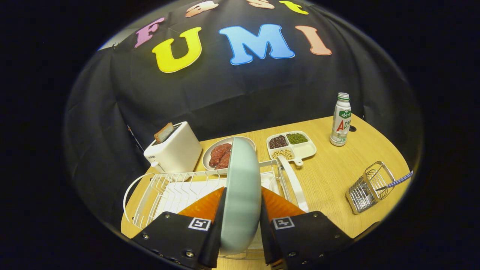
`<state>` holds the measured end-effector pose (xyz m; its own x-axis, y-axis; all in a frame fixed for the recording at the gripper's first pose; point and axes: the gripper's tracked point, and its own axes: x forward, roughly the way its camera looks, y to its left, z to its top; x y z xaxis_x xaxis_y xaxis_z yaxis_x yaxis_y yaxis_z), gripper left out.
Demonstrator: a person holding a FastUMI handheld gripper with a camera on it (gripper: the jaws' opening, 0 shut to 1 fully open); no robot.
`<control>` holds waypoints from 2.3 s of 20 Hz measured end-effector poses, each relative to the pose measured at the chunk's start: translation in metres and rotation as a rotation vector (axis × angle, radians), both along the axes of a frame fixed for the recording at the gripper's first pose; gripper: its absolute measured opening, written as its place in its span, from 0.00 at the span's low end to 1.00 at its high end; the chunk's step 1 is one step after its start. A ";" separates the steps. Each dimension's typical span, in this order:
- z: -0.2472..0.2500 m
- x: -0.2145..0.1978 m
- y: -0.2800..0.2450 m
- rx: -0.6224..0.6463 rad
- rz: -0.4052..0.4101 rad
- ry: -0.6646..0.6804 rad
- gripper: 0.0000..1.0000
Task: Take the plate from the dish rack, then take the spoon from the basket and place it into the plate.
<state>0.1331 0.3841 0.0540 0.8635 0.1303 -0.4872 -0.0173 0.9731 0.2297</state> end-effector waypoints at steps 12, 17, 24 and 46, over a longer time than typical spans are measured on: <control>0.022 0.001 -0.014 -0.275 -0.199 0.041 0.25; 0.059 -0.009 -0.016 -0.445 -0.266 0.014 0.25; 0.094 -0.056 -0.014 -0.486 -0.259 -0.044 0.25; -0.041 -0.234 -0.027 -0.148 -0.092 0.185 0.25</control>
